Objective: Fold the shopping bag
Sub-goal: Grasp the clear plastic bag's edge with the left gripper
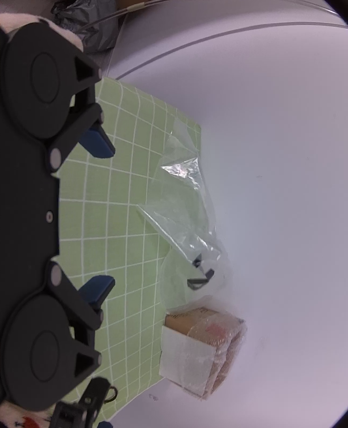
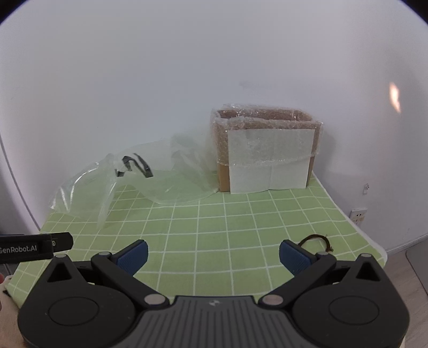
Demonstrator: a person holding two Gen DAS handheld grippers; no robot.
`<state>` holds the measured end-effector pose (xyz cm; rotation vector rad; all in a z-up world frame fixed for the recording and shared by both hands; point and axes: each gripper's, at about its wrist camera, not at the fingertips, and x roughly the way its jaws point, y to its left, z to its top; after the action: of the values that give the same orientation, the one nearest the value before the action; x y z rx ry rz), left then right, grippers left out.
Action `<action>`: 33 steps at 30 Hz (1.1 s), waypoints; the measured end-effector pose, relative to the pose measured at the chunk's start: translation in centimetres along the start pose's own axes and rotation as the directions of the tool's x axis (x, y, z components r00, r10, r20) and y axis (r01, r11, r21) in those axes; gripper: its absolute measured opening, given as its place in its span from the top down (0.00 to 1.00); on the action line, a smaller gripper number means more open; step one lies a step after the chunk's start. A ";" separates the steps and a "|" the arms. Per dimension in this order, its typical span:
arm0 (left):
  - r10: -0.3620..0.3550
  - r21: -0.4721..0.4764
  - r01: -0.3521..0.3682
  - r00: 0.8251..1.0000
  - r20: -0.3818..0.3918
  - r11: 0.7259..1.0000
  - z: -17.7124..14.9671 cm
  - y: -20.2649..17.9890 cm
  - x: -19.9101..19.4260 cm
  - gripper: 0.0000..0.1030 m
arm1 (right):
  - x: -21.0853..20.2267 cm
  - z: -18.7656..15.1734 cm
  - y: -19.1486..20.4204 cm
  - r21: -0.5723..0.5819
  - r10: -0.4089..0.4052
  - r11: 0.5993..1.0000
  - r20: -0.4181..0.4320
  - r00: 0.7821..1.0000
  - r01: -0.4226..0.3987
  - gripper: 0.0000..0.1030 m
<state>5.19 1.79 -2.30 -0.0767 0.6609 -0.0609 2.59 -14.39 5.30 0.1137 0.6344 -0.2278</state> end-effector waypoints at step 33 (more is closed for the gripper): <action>-0.254 -0.342 0.289 0.956 0.145 0.894 2.5 9.3 11.7 0.58 | 7.1 -0.3 -0.1 -0.015 0.089 0.996 -0.121 0.989 -0.091 0.00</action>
<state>16.18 10.22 -8.32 -0.5256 0.5540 -0.2055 7.91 -15.64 0.81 0.1369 0.7495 -0.1277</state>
